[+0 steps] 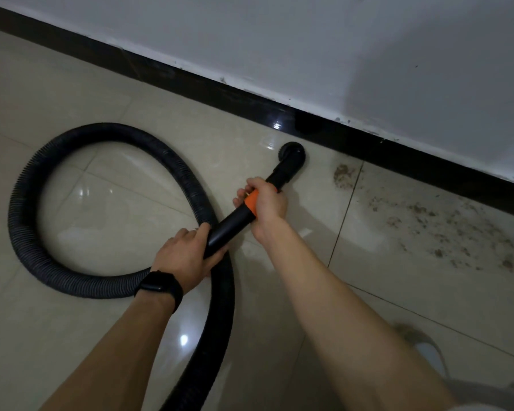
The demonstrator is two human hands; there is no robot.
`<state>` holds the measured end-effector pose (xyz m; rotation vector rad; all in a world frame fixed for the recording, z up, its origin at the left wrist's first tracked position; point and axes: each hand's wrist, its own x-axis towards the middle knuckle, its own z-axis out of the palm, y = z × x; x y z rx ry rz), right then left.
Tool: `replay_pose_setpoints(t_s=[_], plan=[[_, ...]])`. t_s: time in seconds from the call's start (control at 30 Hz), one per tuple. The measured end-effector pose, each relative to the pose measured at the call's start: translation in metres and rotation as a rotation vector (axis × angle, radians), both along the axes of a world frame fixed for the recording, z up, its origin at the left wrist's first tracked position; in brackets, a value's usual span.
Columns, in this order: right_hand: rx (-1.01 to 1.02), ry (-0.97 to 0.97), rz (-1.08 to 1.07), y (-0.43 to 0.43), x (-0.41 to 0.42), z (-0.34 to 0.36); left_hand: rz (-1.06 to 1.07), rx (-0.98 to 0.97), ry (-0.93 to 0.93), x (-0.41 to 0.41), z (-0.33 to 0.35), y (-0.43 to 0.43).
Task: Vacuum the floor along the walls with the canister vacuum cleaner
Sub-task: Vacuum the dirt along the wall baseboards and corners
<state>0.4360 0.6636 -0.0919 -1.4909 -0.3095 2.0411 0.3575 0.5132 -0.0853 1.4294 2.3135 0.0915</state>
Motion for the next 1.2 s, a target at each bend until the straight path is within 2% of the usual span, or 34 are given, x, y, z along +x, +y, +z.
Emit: replay_pose_setpoints(t_s=[0.07,0.3,0.6,0.83,1.2], plan=[[-0.006,0.014,-0.003,-0.019,0.006,0.002,-0.04,0.004,0.022,-0.001,0.004,-0.009],[-0.073,-0.046,-0.231,-0.06,0.041,0.01,-0.261,0.009,0.067,0.004,0.018,-0.024],[-0.136,0.004,-0.354,-0.04,0.073,0.019,-0.398,-0.004,0.083,0.034,0.031,0.007],[-0.109,0.028,-0.316,-0.019,0.083,0.017,-0.39,-0.019,0.127,0.051,0.027,0.027],[-0.097,0.012,-0.269,-0.005,0.082,0.011,-0.277,-0.002,0.065,0.058,0.016,0.034]])
